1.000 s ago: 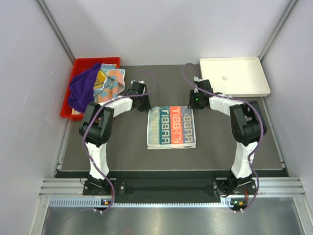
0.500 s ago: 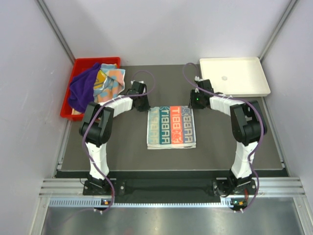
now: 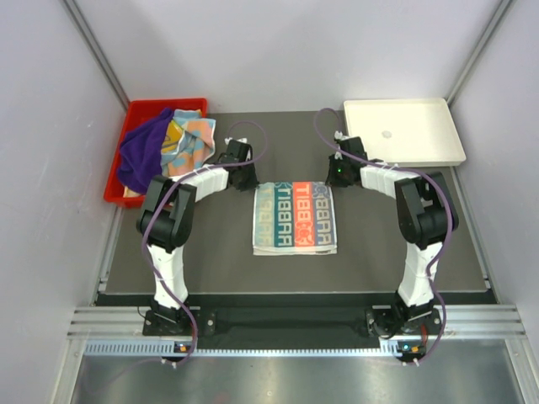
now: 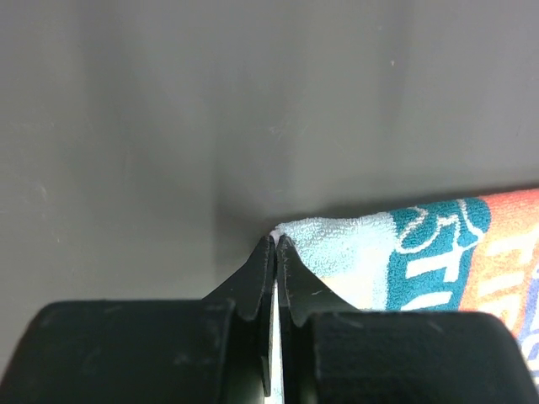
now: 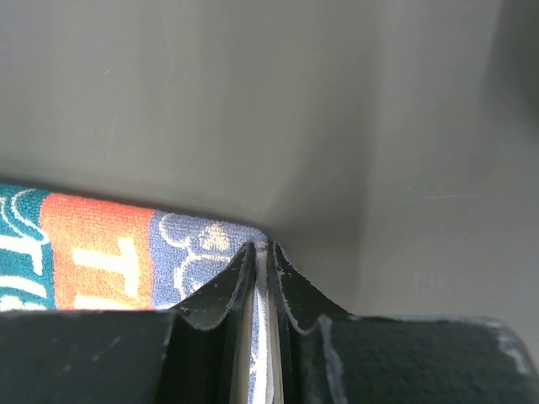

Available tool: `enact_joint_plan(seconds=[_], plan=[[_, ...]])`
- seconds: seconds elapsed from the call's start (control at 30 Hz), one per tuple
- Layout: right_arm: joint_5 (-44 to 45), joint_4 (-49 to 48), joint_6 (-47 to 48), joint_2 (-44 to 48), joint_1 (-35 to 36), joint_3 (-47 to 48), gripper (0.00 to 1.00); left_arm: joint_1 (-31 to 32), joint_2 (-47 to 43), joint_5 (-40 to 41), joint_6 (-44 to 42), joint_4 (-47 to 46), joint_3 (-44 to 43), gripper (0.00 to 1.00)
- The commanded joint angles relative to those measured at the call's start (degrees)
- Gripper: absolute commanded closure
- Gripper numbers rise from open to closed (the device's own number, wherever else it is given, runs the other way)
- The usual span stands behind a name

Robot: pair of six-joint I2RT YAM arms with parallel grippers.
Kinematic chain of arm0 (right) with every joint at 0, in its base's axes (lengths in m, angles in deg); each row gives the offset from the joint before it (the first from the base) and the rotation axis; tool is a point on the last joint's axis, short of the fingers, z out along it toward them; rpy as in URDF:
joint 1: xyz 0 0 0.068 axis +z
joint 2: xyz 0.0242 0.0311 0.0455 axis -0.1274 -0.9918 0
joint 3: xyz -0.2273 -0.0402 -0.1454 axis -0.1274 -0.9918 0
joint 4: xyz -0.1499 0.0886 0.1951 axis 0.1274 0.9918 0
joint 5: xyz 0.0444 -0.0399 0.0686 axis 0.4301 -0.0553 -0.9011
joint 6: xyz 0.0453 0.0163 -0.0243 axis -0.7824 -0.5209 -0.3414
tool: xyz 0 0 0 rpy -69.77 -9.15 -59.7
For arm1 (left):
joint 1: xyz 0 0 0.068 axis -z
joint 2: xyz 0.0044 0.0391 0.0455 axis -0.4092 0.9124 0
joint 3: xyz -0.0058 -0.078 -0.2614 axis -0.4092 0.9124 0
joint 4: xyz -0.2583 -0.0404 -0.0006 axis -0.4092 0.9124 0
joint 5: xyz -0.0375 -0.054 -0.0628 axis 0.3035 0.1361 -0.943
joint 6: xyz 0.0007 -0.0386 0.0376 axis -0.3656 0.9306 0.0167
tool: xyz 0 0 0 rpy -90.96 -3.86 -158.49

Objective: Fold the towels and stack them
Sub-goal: Fold the towel

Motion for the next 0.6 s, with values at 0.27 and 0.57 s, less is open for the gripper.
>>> enact_joint_plan(seconds=[0.27,0.57], plan=[[-3.4,-7.2,-2.0,2.3,-2.0,0.3,0.90,-0.6,-5.3,4.6,-0.4,-13.0,2.3,1.00],[-5.4,-15.3,-2.7,8.0,-3.0,-4.0,0.90,-1.2,-9.3,-0.1,-1.5,-22.0,5.6,1.00]])
